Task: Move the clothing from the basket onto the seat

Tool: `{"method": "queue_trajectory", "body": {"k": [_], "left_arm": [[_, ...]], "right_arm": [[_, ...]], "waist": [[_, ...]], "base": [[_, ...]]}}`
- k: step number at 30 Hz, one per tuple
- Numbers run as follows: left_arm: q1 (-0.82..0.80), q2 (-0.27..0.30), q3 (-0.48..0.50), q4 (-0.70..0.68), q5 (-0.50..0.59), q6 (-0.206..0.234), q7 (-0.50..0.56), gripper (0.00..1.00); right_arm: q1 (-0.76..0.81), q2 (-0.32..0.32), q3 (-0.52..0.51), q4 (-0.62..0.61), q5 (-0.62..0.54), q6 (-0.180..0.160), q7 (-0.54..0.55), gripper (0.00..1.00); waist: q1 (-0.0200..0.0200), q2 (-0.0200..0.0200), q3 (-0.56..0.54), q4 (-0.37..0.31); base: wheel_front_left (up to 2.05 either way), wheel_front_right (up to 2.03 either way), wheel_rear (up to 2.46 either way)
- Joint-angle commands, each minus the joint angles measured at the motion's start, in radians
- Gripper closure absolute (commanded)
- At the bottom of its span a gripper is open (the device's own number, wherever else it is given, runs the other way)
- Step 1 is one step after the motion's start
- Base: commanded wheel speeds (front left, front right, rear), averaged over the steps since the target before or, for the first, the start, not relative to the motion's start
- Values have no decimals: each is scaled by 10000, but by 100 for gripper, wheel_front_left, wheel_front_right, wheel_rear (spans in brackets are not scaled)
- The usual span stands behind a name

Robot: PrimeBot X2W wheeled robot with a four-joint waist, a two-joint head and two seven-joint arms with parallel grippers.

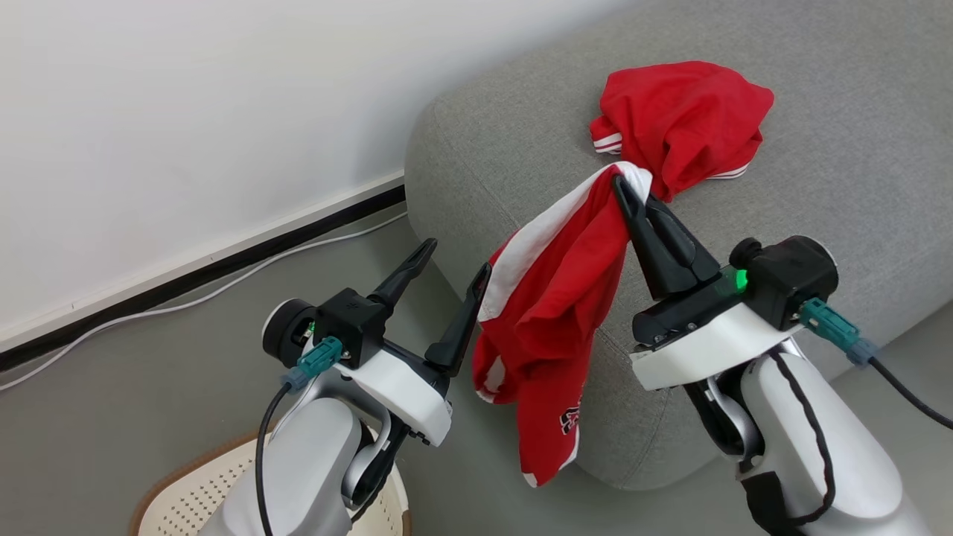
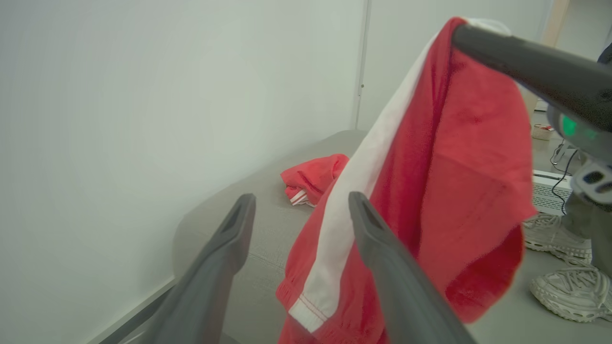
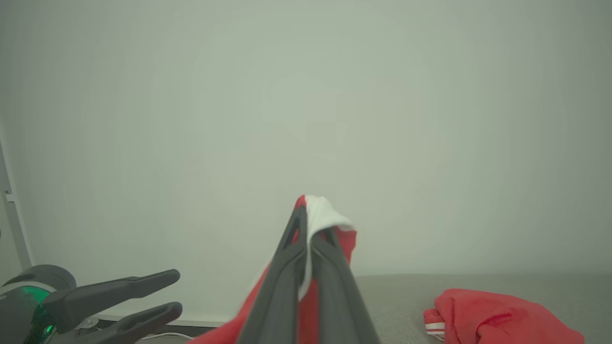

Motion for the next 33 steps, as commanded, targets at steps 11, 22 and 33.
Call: {"method": "queue_trajectory", "body": {"k": [11,22,33], "left_arm": [[-480,11,221,79,-18,-342,-129,0],[-564,27,130,-156,250,-484,-135,0],[-998,194,-102,-1044,594,-581,-136,0]], "right_arm": [[-294,-469,-613,-1159,-79,27,-61,100],[-2326,-1879,-1501,-960,-396,27,-61,100],[-4700,-3700,-2503,324,-948,27,-61,100]], "waist": [[0,-1,292,-257],[0,-1,1119,-331],[0,-1,2388,263]], "base": [[0,0,0],[0,0,0],[0,0,0]]}}
